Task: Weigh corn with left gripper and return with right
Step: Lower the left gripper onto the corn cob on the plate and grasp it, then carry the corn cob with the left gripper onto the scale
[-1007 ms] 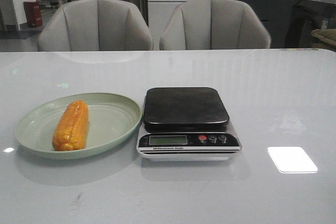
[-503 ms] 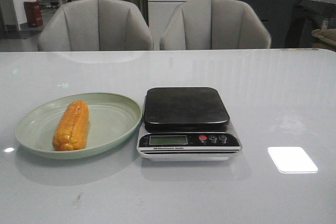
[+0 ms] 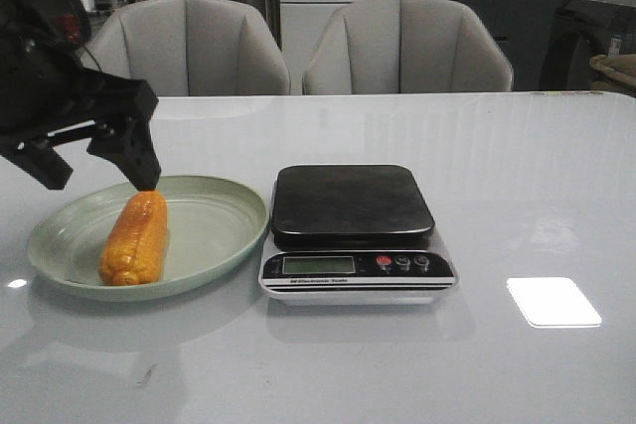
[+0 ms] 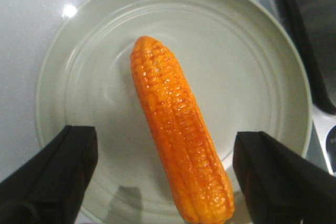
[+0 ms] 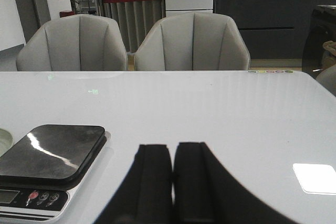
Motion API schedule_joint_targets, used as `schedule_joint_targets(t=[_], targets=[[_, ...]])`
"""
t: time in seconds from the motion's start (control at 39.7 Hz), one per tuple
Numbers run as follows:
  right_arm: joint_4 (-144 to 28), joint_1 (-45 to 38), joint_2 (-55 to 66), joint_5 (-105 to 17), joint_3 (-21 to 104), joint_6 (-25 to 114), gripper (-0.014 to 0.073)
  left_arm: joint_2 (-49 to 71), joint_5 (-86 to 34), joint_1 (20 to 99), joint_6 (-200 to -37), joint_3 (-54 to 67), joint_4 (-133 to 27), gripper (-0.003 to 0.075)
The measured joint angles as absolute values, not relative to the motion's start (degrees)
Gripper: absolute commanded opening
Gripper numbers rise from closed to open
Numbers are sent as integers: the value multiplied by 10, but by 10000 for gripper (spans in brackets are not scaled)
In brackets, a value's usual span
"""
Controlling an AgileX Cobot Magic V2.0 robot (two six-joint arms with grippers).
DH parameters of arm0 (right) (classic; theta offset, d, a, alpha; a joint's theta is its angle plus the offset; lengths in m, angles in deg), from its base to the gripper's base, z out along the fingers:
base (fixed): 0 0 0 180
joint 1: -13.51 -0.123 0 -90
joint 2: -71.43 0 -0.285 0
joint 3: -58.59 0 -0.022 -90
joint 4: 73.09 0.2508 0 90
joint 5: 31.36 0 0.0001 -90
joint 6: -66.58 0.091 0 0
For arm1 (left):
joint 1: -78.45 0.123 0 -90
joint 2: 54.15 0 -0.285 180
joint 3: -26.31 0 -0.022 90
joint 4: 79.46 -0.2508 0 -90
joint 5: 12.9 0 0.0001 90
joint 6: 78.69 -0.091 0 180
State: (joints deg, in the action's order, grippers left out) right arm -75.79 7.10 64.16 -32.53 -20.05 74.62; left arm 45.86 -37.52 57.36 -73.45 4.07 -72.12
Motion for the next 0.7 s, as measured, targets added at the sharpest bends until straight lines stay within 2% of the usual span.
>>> schedule_joint_targets(t=[0.18,0.25,0.33,0.53,0.55,0.7], targets=[[-758,71,642,-325,-201,746,176,514,-405,574,-734,63,-709,574],[-758,71,642,-325,-201,746,176,532,-414,574,-734,69,-701,549],[-758,71,642,-325,-201,746,176,549,-422,571,-734,74,-696,472],[-758,71,642,-325,-201,746,176,572,-444,551,-737,99,-689,124],[-758,71,642,-325,-201,746,176,573,-445,549,-737,105,-689,103],[-758,71,642,-325,-201,746,176,573,-453,527,-737,153,-686,129]])
